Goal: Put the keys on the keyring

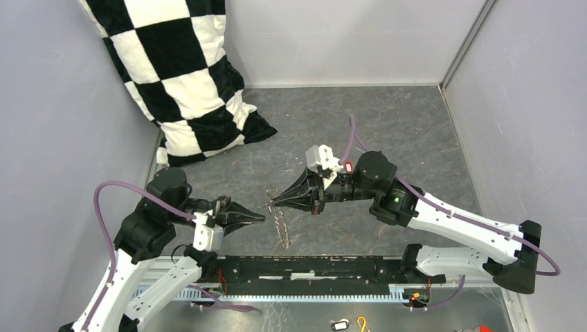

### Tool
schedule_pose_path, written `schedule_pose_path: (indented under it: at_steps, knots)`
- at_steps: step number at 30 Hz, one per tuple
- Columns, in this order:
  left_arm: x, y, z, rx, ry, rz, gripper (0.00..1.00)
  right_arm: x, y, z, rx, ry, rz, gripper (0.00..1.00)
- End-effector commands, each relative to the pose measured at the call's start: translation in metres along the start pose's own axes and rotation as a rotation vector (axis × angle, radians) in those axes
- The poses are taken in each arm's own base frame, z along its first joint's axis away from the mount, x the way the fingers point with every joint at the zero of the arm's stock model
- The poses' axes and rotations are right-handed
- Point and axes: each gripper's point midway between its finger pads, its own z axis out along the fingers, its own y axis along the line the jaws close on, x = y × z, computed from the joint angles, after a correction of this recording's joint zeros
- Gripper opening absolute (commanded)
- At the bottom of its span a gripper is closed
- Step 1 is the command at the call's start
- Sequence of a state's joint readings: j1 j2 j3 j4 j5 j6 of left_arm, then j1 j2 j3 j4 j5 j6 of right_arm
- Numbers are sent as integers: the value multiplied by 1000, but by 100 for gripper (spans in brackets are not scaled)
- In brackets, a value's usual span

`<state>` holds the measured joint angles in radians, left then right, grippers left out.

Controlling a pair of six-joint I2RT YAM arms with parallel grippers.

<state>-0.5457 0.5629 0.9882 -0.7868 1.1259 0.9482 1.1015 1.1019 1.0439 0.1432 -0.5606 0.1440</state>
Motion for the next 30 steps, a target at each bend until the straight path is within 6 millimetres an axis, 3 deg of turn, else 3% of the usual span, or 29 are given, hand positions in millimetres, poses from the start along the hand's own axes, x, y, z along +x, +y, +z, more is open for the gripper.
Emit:
schedule_pose_path:
  at_steps: [1,8,10,14,17,20,30]
  knots:
    - [-3,-4,2,31,-28,22,2,-56,4,-7,11,-228,-77,0]
    - [-7,8,-2,-13,4,40,4,-48,-1,-6,32,-183,-103,0]
    - [-16,28,-6,-117,16,-46,18,-44,-4,-8,50,-135,-130,0]
    - [-38,66,-19,-342,-26,-148,23,-37,-10,-11,76,-46,-161,0]
    - [-51,71,-20,-376,-84,-219,30,-35,-13,-12,84,-26,-188,0]
    - [-51,71,-15,-360,-123,-315,42,-35,-12,-10,76,-37,-192,0]
    - [-29,68,3,-280,-119,-441,44,-43,-10,-7,75,-133,-224,0]
